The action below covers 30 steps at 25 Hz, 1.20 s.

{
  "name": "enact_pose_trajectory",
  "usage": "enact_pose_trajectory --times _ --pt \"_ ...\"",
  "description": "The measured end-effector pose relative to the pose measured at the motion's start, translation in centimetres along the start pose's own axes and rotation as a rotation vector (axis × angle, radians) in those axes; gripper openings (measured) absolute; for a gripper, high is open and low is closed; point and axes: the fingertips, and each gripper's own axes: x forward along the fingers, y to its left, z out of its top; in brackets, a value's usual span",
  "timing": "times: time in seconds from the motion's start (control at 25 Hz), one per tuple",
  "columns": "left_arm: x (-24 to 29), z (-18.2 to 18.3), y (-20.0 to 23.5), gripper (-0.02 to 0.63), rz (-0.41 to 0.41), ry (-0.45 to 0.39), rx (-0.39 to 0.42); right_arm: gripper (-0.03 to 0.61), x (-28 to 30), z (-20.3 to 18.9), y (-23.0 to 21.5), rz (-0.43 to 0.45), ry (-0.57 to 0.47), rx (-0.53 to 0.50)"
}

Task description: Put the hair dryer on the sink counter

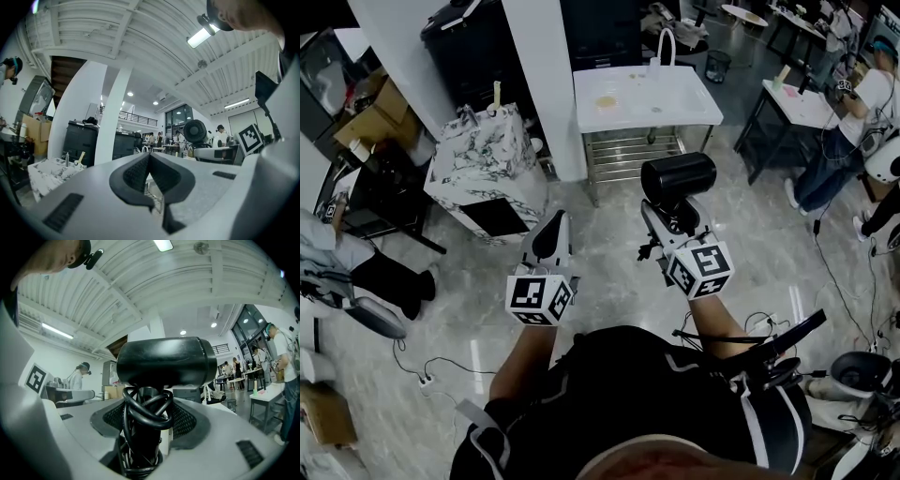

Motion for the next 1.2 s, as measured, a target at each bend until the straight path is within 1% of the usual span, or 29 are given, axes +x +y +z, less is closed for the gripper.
enact_pose_trajectory --times 0.12,0.24,0.36,0.52,0.72,1.04,1.2 --pt "-0.6 0.4 0.8 0.005 0.005 -0.007 0.004 0.267 0.4 0.4 0.8 0.006 -0.01 -0.012" --pt "-1.2 0.8 2.0 0.005 0.016 -0.017 0.025 0.267 1.2 0.8 1.8 0.012 -0.026 -0.008" --pt "-2.0 0.9 3.7 0.005 0.029 -0.021 0.018 0.267 2.2 0.8 3.1 0.015 -0.028 -0.01" --pt "-3.2 1.1 5.9 0.005 0.042 -0.025 0.017 0.267 3.4 0.8 5.4 0.03 -0.034 -0.019" --pt "-4.7 1.5 8.4 0.005 0.039 -0.028 0.024 0.267 5.0 0.8 8.5 0.044 -0.042 -0.037" --pt "-7.3 2.0 13.2 0.005 0.056 -0.038 0.026 0.267 8.1 0.4 13.1 0.065 -0.049 -0.039" --pt "-8.7 2.3 14.9 0.005 0.063 -0.042 0.028 0.267 9.0 0.3 15.4 0.078 -0.051 -0.032"
